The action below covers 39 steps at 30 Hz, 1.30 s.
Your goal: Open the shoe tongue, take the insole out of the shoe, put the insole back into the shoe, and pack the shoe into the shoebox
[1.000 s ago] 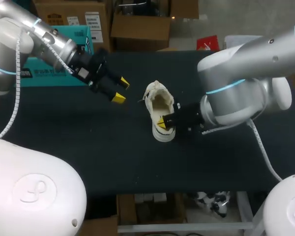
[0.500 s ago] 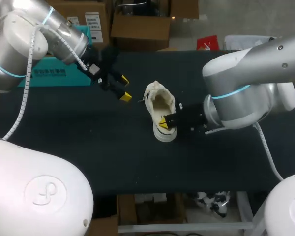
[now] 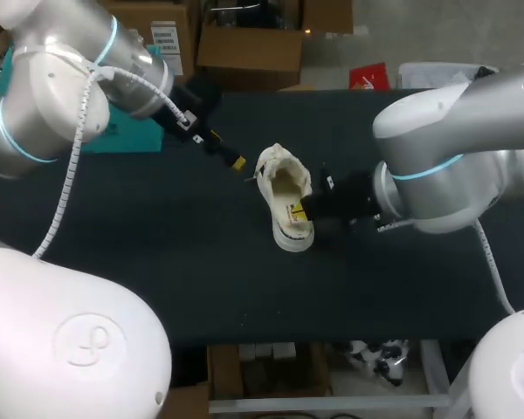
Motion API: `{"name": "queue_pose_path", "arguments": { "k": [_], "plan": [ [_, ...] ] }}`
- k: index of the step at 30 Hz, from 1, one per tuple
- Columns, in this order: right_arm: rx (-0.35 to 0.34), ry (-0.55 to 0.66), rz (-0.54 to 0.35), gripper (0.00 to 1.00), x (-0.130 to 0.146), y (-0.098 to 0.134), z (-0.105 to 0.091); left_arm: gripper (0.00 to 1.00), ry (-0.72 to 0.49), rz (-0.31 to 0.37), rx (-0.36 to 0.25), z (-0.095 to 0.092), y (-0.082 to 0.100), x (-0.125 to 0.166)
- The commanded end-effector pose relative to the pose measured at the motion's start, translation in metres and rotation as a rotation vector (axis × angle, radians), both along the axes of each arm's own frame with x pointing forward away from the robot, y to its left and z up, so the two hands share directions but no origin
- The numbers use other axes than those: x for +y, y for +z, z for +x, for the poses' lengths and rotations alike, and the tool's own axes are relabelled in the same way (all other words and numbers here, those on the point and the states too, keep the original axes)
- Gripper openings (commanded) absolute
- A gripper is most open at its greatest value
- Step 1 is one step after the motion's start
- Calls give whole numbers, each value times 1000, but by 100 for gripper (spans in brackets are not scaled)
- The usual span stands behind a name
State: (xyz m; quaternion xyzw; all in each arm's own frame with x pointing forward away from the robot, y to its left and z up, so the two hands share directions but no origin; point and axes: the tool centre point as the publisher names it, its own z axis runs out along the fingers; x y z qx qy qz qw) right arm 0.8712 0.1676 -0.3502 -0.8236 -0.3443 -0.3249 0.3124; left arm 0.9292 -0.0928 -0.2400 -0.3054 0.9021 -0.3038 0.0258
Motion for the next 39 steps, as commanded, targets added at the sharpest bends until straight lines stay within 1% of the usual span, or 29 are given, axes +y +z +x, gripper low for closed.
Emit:
{"name": "queue_pose_path", "arguments": {
  "k": [1, 2, 4, 5, 6, 7, 8, 16, 17, 19, 20, 21, 22, 24, 25, 27, 28, 29, 30, 31, 32, 33, 34, 35, 36, 37, 39],
  "plan": [
    [-14, 41, 1, 0, -17, 21, -8, 100, 173, 104, -75, -5, -3, -2],
    [-19, 42, -8, 0, -21, 23, -8, 100, 206, 112, -56, -6, -6, -2],
    [-30, 89, 3, 0, -26, 27, -8, 100, 287, 146, -53, -8, -9, 0],
    [-26, 107, -15, 0, -28, 29, -6, 100, 287, 146, -53, -8, -9, 0],
    [-21, 137, -30, 5, -30, 32, -5, 100, 287, 146, -53, -8, -9, 0],
    [-21, 156, -38, 76, -32, 37, -4, 100, 287, 146, -53, -8, -9, 0],
    [-21, 156, -38, 100, -32, 37, -4, 100, 287, 146, -53, -8, -9, 0],
    [-21, 156, -38, 100, -32, 37, -4, 100, 287, 146, -53, -8, -9, 0],
    [-21, 156, -38, 100, -32, 37, -4, 100, 337, 150, -38, -7, -13, -4],
    [-55, 259, 68, 100, -51, 31, 0, 100, 402, 147, 23, -7, -19, -11],
    [-50, 282, 80, 100, -61, 32, -1, 100, 433, 156, 40, -7, -22, -13],
    [-27, 293, 78, 100, -67, 33, 1, 100, 462, 156, 58, -9, -26, -16],
    [-62, 362, 116, 100, -73, 35, 2, 100, 492, 144, 92, -10, -28, -17],
    [-32, 345, 102, 100, -84, 38, 5, 100, 545, 148, 116, -13, -33, -21],
    [-54, 415, 120, 100, -88, 40, 7, 100, 579, 140, 149, -14, -35, -23],
    [-67, 452, 92, 100, -93, 43, 10, 100, 621, 149, 160, -17, -38, -25],
    [-85, 523, 88, 100, -96, 46, 12, 100, 658, 143, 176, -18, -39, -25],
    [-89, 536, 80, 100, -99, 48, 13, 100, 674, 152, 176, -18, -39, -26],
    [-92, 564, 63, 100, -101, 49, 14, 100, 698, 143, 194, -19, -39, -27],
    [-114, 660, 59, 100, -102, 51, 16, 100, 713, 140, 208, -18, -40, -28],
    [-99, 621, 42, 100, -104, 52, 16, 100, 731, 147, 211, -19, -41, -31],
    [-89, 635, 22, 100, -105, 52, 18, 100, 745, 154, 213, -20, -43, -33],
    [-104, 681, 22, 100, -106, 52, 19, 100, 752, 155, 224, -19, -45, -35],
    [-114, 691, 17, 100, -106, 52, 20, 100, 751, 157, 230, -19, -47, -37],
    [-102, 695, -4, 100, -107, 53, 20, 100, 754, 159, 236, -20, -49, -39],
    [-121, 727, -11, 100, -107, 53, 21, 100, 756, 160, 245, -21, -50, -42],
    [-140, 751, -38, 100, -108, 55, 20, 100, 753, 169, 256, -25, -54, -48]
  ]
}}
